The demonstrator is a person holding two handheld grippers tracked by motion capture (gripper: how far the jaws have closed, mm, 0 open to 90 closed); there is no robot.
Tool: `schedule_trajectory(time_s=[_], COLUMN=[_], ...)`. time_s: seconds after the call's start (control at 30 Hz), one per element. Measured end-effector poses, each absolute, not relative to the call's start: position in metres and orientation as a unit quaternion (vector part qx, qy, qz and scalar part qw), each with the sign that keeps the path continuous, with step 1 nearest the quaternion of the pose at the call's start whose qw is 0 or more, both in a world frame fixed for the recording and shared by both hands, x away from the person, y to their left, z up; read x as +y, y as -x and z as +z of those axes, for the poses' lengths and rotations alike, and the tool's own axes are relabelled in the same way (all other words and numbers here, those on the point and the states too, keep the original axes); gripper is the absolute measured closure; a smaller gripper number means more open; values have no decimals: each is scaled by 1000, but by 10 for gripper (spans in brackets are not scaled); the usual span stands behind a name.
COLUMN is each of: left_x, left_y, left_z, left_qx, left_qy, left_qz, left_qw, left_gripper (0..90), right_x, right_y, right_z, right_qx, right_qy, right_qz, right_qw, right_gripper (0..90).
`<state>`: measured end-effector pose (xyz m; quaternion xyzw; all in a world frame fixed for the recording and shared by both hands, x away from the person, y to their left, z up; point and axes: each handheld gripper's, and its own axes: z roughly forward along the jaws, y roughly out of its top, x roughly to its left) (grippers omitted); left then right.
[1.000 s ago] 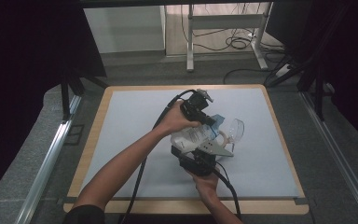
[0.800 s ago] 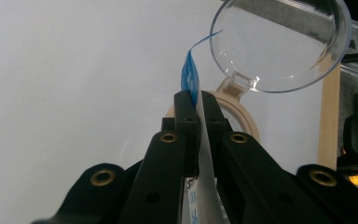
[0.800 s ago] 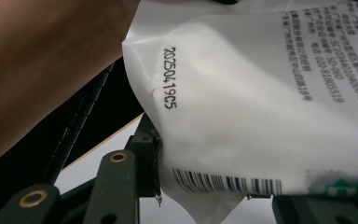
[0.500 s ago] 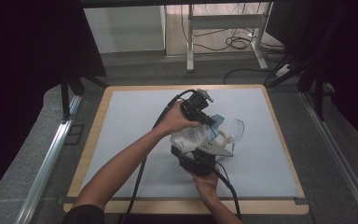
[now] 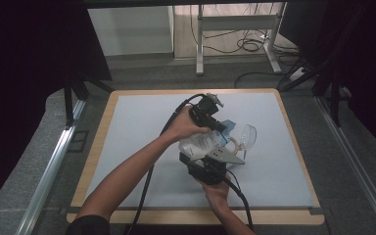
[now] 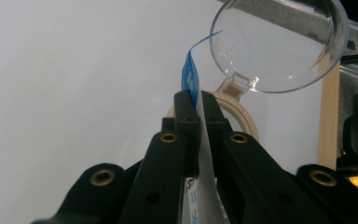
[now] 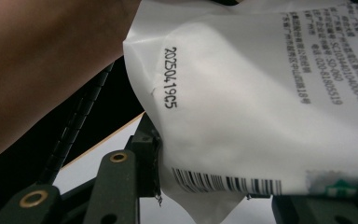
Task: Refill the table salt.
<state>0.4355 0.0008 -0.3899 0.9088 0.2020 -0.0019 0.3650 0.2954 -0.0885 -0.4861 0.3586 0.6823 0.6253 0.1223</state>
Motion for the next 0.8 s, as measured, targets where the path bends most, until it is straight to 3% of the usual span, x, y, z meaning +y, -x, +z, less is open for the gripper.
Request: schedule_trajectory(time_s=[0.8], left_x=[-1], left_y=[-438], left_z=[-393], left_qx=[202], left_qy=[-909], left_qz=[-7], left_qw=[363], left_gripper=[895], right_x=[-88], right_y=[-297], right_z=[-486], right_qx=[681], right_qy=[-363], right_qz=[624], right_qw=[125], right_gripper=[574])
